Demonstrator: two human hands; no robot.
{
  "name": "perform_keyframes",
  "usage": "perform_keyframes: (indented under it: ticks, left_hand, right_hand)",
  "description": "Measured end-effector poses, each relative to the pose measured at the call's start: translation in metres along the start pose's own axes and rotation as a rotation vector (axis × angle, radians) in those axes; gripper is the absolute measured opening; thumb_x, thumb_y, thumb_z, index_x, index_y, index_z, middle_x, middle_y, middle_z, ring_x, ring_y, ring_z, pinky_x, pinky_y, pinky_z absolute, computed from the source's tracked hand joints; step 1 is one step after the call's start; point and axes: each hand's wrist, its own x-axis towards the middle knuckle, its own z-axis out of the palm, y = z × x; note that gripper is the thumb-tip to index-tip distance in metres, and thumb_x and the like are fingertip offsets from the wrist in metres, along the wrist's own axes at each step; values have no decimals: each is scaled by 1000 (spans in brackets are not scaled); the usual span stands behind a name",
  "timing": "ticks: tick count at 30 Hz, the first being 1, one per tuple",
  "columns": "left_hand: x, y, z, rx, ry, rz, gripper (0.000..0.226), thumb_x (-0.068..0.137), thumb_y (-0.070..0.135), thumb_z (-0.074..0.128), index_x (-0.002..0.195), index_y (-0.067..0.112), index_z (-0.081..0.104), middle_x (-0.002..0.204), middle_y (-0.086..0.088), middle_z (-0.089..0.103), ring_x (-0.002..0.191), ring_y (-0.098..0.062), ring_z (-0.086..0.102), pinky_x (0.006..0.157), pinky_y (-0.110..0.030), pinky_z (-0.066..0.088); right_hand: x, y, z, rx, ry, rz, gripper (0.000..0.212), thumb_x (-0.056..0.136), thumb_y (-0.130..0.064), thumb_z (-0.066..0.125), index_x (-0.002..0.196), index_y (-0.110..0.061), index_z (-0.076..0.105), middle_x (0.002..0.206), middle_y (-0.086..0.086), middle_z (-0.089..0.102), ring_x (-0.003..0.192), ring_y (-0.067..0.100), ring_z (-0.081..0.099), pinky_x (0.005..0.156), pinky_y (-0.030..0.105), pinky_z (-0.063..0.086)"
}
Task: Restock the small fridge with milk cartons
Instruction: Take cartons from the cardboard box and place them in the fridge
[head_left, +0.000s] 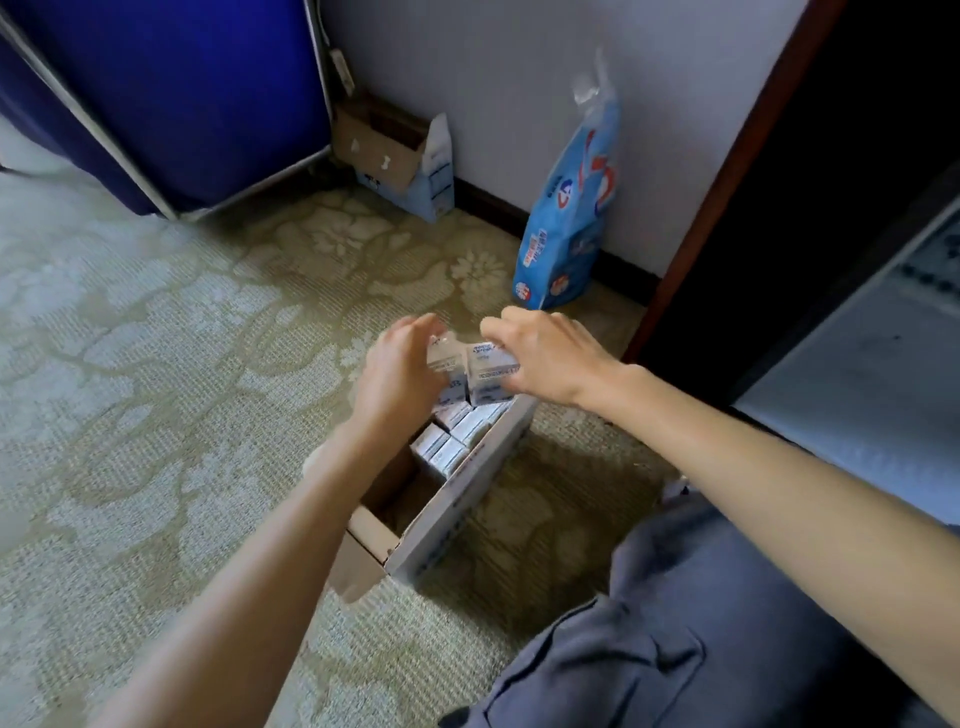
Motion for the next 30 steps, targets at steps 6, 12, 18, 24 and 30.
perform_keyframes:
  ticks: [6, 12, 18, 24, 30]
  left_hand:
    - [8, 90, 11, -53, -29, 221, 34, 77, -1, 64, 110, 7, 62, 109, -11, 60, 101, -28, 55, 73, -30, 40]
    - [4, 178, 51, -83, -72, 447, 37, 74, -6, 61, 108, 9, 61, 104, -10, 59, 98, -28, 55, 75, -33, 40]
    - [-6, 264, 93, -99, -157, 602, 39, 77, -3, 58, 114, 8, 57, 109, -12, 55, 101, -34, 55, 79, -38, 43]
    - [7, 335, 131, -8, -230, 718, 39, 81, 0, 56, 120, 5, 51, 117, -12, 51, 106, -33, 53, 78, -33, 41]
    - [33, 383, 177, 35, -257, 755, 39, 82, -2, 56, 119, 4, 50, 118, -13, 51, 103, -32, 55, 81, -37, 46]
  right_hand:
    - [-71, 49, -56, -60, 156, 225, 27, 80, -21, 65, 97, -14, 47, 98, 9, 50, 90, 35, 60, 62, 32, 35]
    - [-158, 94, -83, -229, 198, 333, 32, 82, -15, 62, 109, -9, 46, 91, 3, 32, 87, 33, 58, 60, 31, 32]
    - [-235, 143, -91, -272, 221, 505, 29, 86, -15, 58, 112, -8, 47, 101, 9, 44, 85, 33, 59, 59, 31, 32]
    - [-287, 201, -91, -238, 293, 664, 32, 87, -16, 56, 115, -9, 46, 111, 8, 45, 88, 30, 57, 61, 31, 33]
    - [-303, 258, -79, -245, 399, 709, 31, 71, -1, 70, 98, -2, 55, 94, 17, 54, 65, 36, 63, 47, 28, 32]
